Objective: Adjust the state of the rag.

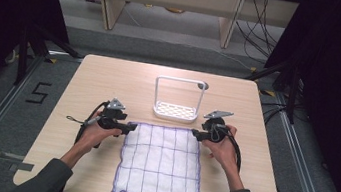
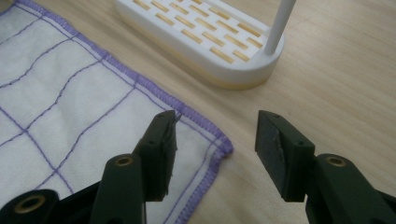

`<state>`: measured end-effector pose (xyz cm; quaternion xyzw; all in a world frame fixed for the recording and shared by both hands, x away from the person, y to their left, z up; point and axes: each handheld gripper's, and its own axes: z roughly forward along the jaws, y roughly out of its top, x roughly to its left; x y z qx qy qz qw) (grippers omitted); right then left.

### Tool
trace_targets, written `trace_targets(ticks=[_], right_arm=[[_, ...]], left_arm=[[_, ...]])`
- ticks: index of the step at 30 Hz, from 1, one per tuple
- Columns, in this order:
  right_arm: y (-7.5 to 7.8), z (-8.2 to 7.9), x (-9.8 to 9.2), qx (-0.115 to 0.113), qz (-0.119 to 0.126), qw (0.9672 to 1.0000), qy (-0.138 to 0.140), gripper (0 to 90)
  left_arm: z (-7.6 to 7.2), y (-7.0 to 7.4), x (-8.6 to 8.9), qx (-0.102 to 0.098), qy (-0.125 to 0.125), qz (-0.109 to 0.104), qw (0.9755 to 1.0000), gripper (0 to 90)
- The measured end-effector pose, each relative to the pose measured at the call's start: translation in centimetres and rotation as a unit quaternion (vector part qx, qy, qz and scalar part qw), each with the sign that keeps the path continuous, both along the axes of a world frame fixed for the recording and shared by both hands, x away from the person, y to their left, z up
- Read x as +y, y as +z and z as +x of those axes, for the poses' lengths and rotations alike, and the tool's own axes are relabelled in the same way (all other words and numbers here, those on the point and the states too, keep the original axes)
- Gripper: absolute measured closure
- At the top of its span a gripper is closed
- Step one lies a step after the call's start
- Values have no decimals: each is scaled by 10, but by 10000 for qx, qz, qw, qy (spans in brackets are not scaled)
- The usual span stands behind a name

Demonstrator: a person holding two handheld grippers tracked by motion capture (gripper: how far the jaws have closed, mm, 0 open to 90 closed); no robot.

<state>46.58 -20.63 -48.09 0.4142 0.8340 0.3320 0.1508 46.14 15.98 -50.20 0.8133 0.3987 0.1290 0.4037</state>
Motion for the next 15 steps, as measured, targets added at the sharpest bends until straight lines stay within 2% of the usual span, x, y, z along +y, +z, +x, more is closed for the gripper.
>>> trace_targets(ticks=[1, 2, 7, 8, 9, 10, 11, 13, 14, 15], right_arm=[[-1, 0, 0, 55, 10, 10000, -4, 482], [-1, 0, 0, 74, -16, 10000, 3, 479], [-2, 1, -1, 46, -58, 10000, 50, 475], [-5, 0, 2, -21, 20, 10000, -81, 476], [-5, 0, 4, 76, -85, 9999, -88, 472], [-4, 0, 5, 192, -135, 9997, -96, 472], [-7, 1, 6, 118, -170, 9997, -107, 471], [-8, 2, 7, 145, -240, 9996, -30, 471], [-8, 2, 7, 145, -240, 9996, -30, 471], [-10, 2, 11, 178, -175, 9996, -117, 471]], left_arm=[[0, 0, 0, 0, 0, 0, 10000, 379], [4, 0, -4, 112, -29, 58, 9999, 380], [7, -3, -10, 120, -91, 138, 9998, 409], [7, -5, -10, 85, -117, 200, 9997, 409], [8, -6, -10, 90, -97, 271, 9995, 417], [9, -8, -10, 196, -92, 261, 9994, 428], [9, -9, -10, 229, -77, 242, 9994, 429], [9, -8, -10, 306, -112, 297, 9990, 428], [9, -8, -10, 306, -112, 297, 9990, 430], [8, -9, -12, 221, -67, 264, 9994, 432]])
